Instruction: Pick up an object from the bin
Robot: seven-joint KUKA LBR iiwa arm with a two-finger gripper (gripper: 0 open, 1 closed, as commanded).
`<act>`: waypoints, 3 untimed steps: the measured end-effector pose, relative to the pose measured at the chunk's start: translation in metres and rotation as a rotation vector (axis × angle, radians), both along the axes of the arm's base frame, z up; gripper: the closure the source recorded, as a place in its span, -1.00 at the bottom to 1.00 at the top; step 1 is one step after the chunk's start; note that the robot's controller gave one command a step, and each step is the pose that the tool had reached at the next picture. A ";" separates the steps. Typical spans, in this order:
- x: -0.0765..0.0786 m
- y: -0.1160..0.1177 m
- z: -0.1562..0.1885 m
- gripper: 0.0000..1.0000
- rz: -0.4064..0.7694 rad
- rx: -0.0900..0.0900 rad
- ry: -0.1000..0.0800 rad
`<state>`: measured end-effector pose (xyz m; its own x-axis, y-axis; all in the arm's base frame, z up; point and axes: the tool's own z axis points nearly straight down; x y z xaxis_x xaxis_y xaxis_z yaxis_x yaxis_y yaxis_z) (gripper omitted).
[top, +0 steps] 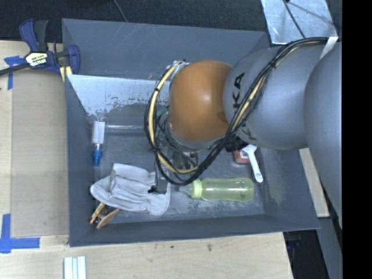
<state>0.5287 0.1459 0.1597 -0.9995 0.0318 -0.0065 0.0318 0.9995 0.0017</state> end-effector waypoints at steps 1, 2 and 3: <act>-0.003 0.013 -0.025 -1.00 0.130 -0.003 0.007; 0.001 0.023 -0.039 -1.00 0.098 -0.002 0.007; 0.000 0.026 -0.045 -1.00 -0.144 -0.002 0.009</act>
Offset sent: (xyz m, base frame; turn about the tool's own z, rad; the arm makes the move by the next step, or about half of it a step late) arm 0.0061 0.0388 -0.0582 0.1514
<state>0.5284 0.1723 0.1146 -0.9846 0.1747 0.0026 0.1747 0.9846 -0.0007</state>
